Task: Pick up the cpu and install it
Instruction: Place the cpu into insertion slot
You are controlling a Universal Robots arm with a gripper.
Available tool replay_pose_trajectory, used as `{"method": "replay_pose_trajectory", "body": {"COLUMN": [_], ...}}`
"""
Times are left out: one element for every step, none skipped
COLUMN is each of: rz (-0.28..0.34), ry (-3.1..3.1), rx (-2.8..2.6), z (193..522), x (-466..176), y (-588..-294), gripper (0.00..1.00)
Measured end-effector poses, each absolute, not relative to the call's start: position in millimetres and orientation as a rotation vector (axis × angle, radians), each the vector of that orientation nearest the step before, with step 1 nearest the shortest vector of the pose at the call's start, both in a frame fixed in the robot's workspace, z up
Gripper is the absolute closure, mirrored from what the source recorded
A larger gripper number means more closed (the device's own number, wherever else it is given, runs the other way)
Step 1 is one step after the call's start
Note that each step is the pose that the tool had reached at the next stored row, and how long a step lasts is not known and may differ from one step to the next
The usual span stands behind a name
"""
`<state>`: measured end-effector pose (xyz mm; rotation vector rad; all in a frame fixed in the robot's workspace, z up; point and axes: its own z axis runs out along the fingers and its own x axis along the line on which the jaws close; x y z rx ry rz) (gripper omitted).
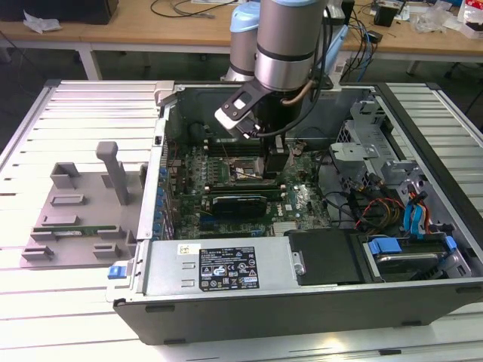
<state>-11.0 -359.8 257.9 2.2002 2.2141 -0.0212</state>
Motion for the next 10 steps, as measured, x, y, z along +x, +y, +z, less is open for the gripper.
{"method": "replay_pose_trajectory", "body": {"rz": [-0.021, -0.021, -0.021, -0.021, -0.021, -0.021, -0.021, -0.021, -0.021, -0.021], "ry": [2.214, 2.214, 2.214, 2.214, 2.214, 2.214, 2.214, 2.214, 2.214, 2.214], "rx": [2.200, 2.200, 2.200, 2.200, 2.200, 2.200, 2.200, 2.200, 2.200, 2.200], "z": [257.5, 257.2, 256.8, 256.5, 255.9, 255.6, 255.2, 254.8, 254.3, 253.7], "x": [-11.0, -11.0, -11.1, -11.1, -11.2, -11.2, -11.2, -11.3, -11.3, -11.3], "y": [-359.8, -359.8, -359.8, -359.8, -359.8, -359.8, -359.8, -359.8, -359.8, -359.8], "gripper": [0.45, 0.45, 0.45, 0.45, 0.45, 0.45, 0.45, 0.45, 0.45, 0.45]}}
